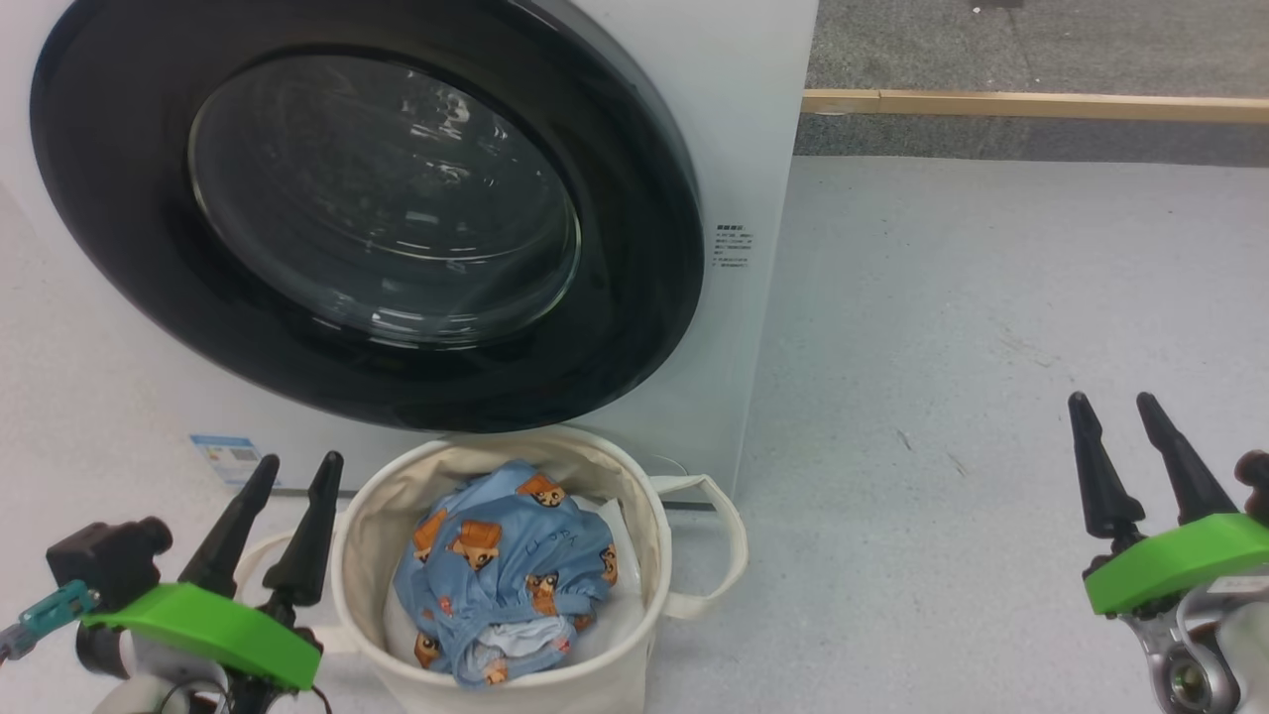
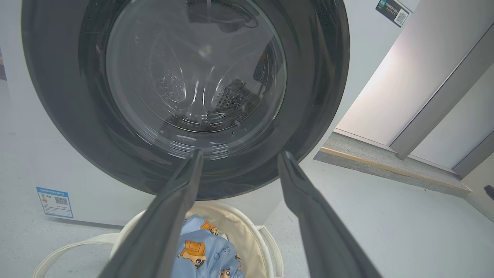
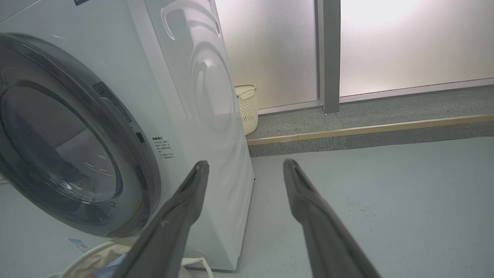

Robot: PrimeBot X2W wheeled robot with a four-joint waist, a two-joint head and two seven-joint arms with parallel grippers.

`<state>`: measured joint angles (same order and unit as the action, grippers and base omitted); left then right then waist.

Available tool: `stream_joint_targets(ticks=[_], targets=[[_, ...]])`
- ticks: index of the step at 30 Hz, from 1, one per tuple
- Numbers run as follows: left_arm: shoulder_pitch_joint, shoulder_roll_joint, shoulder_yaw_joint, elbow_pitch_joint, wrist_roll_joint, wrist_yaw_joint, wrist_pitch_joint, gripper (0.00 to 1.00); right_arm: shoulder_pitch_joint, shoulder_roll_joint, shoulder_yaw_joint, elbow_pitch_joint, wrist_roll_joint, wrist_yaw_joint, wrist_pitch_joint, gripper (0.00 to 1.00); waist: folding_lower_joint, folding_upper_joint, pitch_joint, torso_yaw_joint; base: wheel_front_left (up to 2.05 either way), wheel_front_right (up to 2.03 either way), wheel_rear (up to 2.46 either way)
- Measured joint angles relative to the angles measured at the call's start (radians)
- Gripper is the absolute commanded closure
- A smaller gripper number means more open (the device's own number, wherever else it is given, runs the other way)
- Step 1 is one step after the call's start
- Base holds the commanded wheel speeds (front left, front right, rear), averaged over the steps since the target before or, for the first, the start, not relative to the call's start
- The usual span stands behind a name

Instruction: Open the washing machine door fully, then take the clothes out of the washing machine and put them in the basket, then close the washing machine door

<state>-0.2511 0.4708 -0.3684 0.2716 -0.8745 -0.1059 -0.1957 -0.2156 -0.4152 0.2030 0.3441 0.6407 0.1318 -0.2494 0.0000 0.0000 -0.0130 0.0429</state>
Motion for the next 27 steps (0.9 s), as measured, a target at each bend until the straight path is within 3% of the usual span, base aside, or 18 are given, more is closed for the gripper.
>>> stream_joint_targets(ticks=[27], targets=[[0.002,0.000,-0.008,-0.012,0.000,0.018,-0.001,0.00,0.000,0.004,-0.016,-0.016,-0.017,0.000,0.000,0.00,0.0000,0.0000,0.005,0.022,0.00,0.00,0.00]])
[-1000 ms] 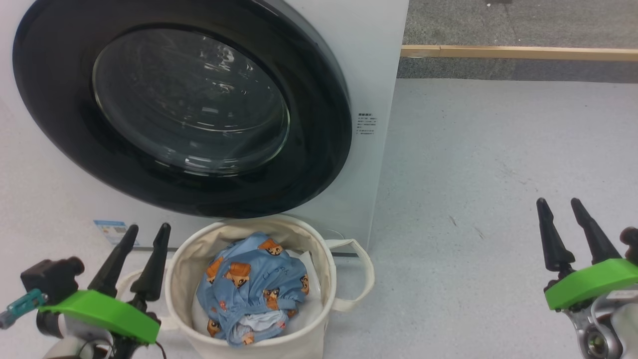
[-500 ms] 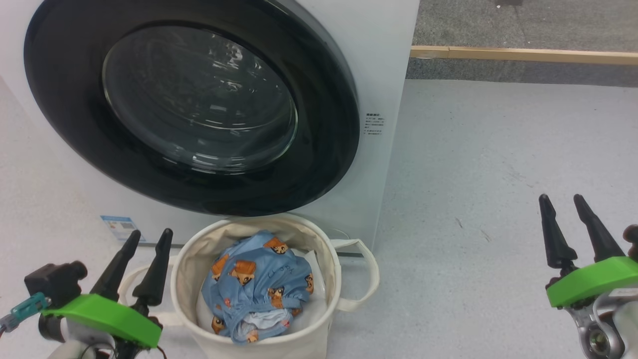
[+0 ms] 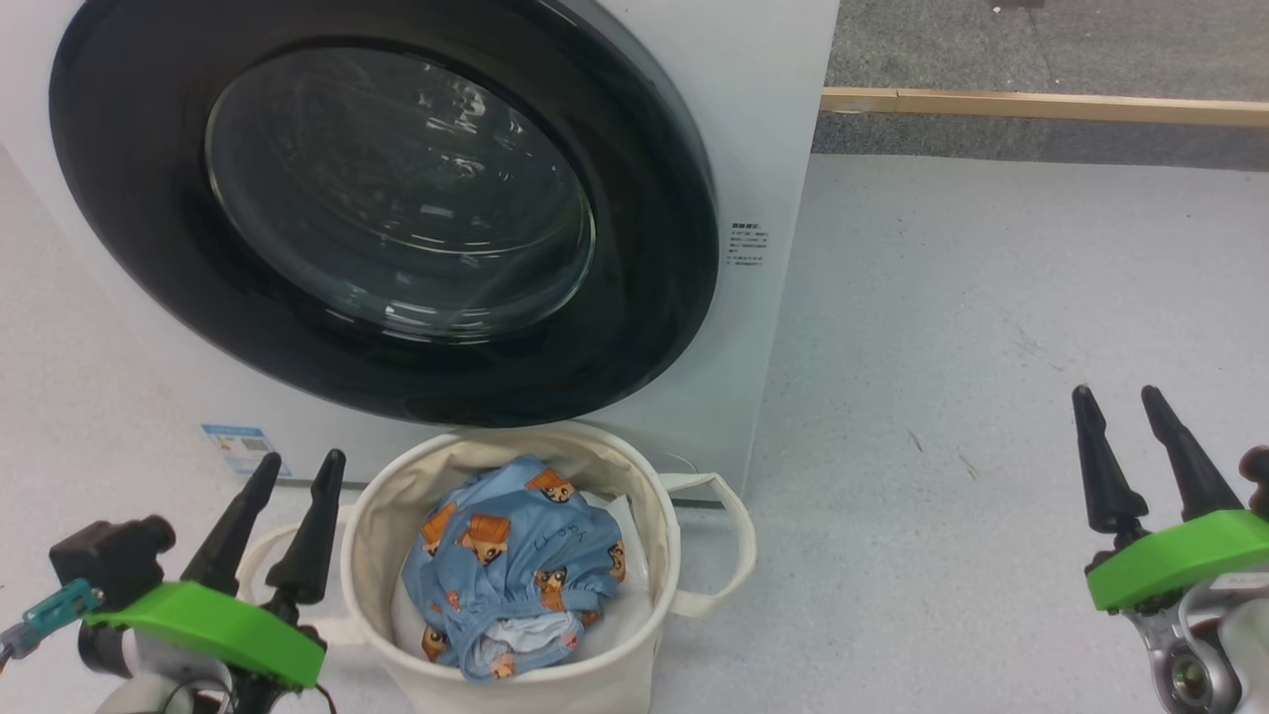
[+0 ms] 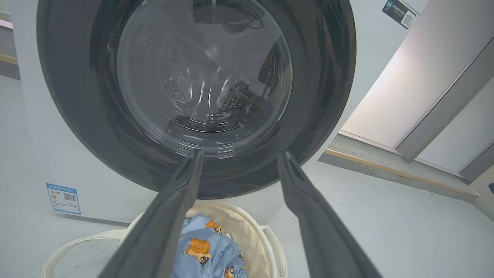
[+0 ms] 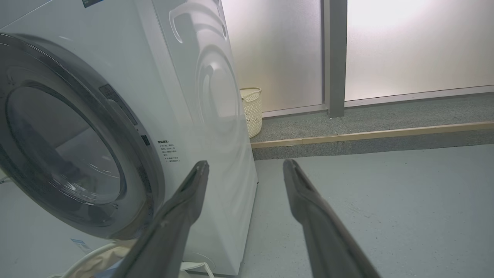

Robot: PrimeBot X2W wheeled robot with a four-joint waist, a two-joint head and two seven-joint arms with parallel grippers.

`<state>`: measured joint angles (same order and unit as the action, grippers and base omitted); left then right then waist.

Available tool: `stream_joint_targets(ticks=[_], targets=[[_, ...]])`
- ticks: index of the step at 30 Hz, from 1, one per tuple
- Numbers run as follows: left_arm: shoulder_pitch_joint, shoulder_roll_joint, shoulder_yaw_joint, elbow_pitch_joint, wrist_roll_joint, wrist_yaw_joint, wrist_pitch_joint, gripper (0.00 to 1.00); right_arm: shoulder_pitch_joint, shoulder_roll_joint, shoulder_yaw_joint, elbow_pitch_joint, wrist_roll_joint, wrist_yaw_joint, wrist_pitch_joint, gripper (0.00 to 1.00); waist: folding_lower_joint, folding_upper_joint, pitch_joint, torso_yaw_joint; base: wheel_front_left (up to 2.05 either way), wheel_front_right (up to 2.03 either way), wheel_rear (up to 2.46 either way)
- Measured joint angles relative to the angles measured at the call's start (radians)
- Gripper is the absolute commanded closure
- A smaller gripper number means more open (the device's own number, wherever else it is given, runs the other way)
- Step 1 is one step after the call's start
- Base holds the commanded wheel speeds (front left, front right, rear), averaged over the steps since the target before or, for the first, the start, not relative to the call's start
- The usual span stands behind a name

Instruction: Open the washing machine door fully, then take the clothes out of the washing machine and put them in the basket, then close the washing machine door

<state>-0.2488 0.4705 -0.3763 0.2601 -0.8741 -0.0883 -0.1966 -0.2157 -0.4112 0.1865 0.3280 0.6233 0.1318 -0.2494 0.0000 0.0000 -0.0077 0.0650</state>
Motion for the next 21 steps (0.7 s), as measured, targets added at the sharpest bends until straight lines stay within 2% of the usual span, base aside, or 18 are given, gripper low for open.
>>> stream_joint_targets(ticks=[15,16,21], targets=[[-0.001,0.000,-0.005,-0.007,0.000,0.009,0.001,0.00,0.000,0.009,-0.003,-0.005,-0.006,0.000,0.000,0.00,0.0000,0.0000,0.013,0.002,0.00,0.00,0.00],[0.001,-0.005,-0.007,0.002,0.000,0.009,0.001,1.00,0.001,0.013,-0.001,0.003,-0.006,0.000,0.000,1.00,0.0000,0.0000,0.013,0.002,0.00,0.00,0.00],[0.057,-0.045,-0.032,0.049,-0.001,0.009,0.003,1.00,0.044,0.057,0.017,0.055,-0.005,0.000,0.003,1.00,0.0000,0.0000,0.013,0.002,0.00,0.00,0.00]])
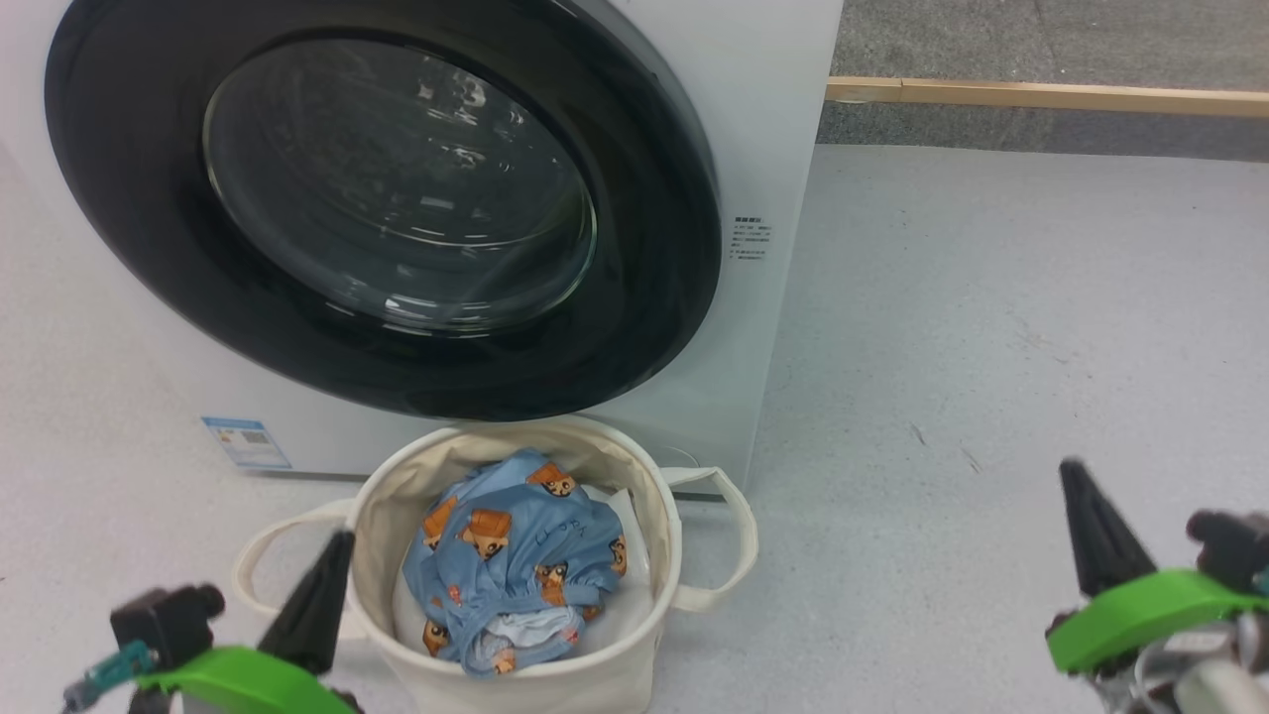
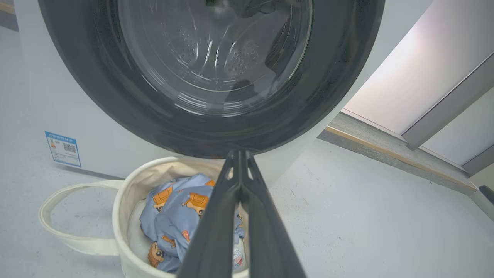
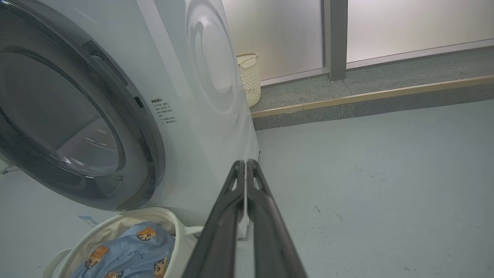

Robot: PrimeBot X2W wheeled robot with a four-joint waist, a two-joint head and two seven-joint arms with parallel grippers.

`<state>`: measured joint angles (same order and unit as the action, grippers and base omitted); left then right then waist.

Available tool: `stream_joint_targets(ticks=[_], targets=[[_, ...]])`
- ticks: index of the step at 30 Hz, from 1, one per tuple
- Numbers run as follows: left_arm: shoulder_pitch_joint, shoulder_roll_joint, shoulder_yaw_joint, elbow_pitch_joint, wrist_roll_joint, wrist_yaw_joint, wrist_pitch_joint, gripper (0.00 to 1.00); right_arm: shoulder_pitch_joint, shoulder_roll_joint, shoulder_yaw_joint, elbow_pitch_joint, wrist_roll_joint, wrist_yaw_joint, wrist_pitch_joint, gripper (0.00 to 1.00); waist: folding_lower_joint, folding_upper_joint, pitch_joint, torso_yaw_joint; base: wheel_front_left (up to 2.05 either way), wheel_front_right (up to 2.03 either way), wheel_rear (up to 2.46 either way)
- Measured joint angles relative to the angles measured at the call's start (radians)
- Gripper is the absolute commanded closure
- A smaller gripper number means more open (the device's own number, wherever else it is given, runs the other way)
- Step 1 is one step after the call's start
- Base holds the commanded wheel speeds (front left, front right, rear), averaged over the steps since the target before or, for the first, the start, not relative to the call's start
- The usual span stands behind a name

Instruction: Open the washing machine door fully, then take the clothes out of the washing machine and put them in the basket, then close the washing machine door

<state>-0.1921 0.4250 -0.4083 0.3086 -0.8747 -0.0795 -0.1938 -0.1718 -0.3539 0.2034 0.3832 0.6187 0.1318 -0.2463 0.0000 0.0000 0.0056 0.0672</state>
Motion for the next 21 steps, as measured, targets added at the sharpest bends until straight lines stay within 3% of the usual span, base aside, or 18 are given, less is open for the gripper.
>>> stream_joint_targets(ticks=[6,21], targets=[[0.024,-0.015,0.010,0.006,-0.037,0.000,0.009,1.00,0.027,0.011,-0.008,0.003,0.045,0.000,0.018,1.00,0.0019,0.0000,-0.002,-0.004,0.00,0.00,0.00],[0.025,-0.057,0.065,0.006,-0.128,-0.002,0.042,1.00,0.027,0.049,-0.049,-0.007,0.162,0.000,0.053,1.00,0.0002,0.0000,-0.001,-0.012,0.00,0.00,0.00]])
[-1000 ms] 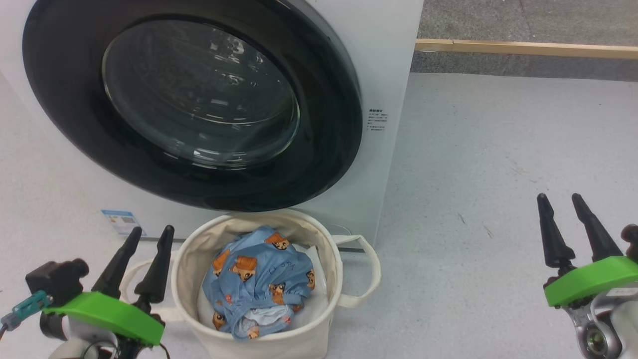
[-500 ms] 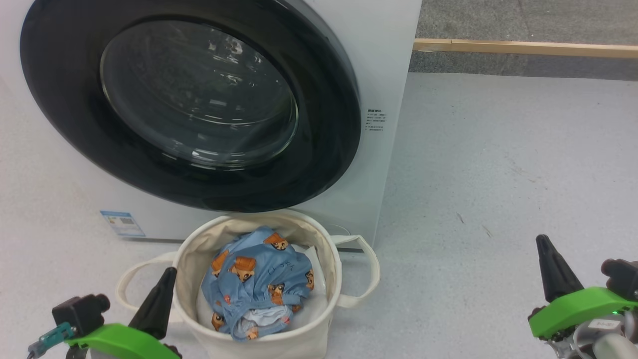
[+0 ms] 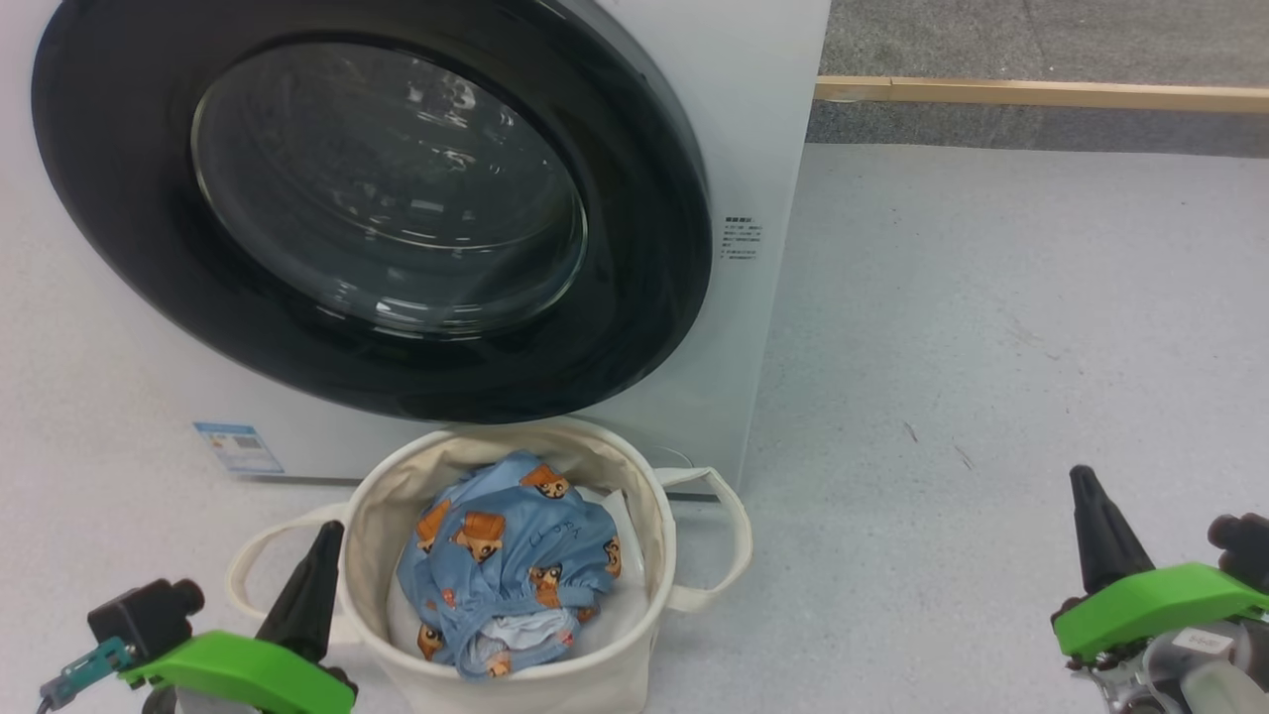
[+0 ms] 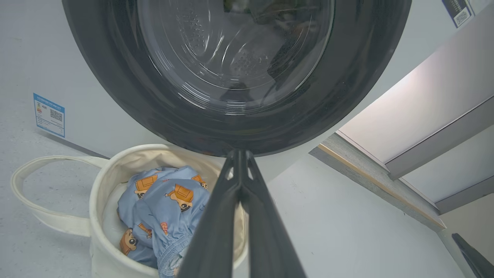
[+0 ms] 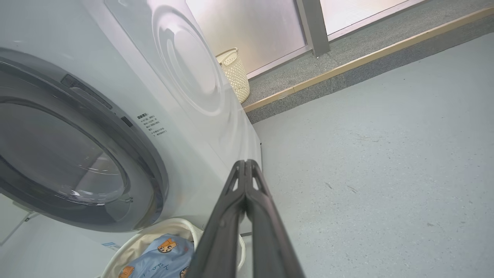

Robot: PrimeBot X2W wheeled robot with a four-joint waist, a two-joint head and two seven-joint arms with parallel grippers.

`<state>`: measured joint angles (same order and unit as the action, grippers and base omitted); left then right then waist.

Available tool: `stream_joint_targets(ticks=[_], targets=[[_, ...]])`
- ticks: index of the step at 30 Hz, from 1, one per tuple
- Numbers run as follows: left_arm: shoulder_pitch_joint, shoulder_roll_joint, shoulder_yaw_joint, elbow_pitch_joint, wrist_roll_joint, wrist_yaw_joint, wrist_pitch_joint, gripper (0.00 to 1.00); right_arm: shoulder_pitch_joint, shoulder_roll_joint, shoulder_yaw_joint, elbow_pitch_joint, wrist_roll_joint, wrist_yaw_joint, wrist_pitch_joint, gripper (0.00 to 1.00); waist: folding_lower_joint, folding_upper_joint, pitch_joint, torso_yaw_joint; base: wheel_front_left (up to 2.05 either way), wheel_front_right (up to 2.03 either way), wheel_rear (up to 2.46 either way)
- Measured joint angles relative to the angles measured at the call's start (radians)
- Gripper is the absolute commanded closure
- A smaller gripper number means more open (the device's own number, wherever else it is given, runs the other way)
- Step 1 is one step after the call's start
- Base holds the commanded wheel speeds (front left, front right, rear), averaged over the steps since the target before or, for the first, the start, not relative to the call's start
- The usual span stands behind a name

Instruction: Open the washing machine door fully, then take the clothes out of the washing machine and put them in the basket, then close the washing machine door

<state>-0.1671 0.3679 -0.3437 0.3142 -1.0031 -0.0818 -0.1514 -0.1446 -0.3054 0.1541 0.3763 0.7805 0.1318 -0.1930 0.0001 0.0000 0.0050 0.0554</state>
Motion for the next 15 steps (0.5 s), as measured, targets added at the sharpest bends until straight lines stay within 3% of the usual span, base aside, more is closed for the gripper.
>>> stream_joint_targets(ticks=[15], targets=[[0.004,-0.044,0.054,-0.002,-0.091,-0.007,0.034,1.00,0.001,0.039,-0.042,-0.013,0.119,0.000,0.049,1.00,0.0000,0.0000,0.000,-0.008,0.00,0.00,0.00]])
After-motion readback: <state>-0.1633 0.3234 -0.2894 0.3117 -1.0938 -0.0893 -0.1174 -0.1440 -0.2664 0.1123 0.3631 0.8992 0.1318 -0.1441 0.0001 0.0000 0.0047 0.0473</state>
